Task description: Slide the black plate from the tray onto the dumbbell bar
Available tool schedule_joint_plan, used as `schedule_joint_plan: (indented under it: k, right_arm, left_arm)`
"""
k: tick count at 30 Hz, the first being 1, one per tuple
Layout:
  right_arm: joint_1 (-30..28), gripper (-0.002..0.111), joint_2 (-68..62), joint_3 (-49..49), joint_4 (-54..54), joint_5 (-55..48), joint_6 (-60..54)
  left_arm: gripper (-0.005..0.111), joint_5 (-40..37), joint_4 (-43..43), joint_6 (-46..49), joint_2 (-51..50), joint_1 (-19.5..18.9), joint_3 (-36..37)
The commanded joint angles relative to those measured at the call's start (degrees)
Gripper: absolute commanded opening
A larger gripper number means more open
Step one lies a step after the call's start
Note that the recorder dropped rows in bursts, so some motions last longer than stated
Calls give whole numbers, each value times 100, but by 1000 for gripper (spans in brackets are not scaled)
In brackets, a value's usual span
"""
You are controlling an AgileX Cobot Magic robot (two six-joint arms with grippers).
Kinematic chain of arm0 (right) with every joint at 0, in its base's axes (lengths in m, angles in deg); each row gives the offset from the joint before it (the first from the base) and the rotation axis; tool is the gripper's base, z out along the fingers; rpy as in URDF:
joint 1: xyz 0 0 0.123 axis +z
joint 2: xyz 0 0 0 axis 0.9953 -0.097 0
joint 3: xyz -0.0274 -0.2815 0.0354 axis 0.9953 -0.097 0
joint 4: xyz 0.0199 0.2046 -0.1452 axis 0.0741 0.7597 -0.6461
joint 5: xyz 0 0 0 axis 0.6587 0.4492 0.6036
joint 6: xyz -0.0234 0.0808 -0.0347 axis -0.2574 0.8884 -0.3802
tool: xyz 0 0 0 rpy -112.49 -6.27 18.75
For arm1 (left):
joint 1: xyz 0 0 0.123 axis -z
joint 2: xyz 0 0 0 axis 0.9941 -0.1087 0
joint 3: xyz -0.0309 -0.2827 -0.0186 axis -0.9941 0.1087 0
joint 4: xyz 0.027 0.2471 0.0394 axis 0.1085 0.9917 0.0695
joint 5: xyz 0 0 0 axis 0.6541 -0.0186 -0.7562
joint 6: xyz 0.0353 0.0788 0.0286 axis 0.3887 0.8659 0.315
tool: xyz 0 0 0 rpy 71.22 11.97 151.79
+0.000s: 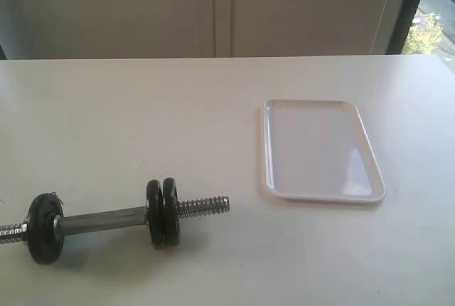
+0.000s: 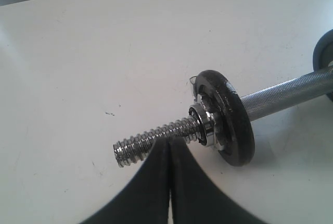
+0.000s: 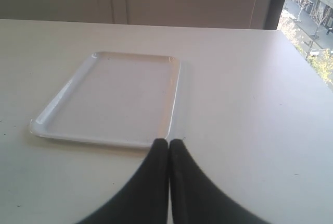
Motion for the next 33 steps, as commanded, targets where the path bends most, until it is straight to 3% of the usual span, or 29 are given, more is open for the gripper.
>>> schedule_joint_plan:
  k: [1, 13, 26, 33]
  right_arm:
    - [-48, 0, 39, -42, 0, 42, 8]
    - [-48, 0, 39, -42, 0, 42, 8]
    - [-48, 0, 39, -42, 0, 42, 8]
    - [-48, 0, 39, -42, 0, 43, -2]
  left_arm:
    - [0, 18, -53, -12, 28, 31, 23]
    - [0, 18, -53, -13, 28, -1, 23]
    - [0, 18, -53, -13, 28, -930, 23]
    - [0, 18, -53, -13, 28, -1006, 23]
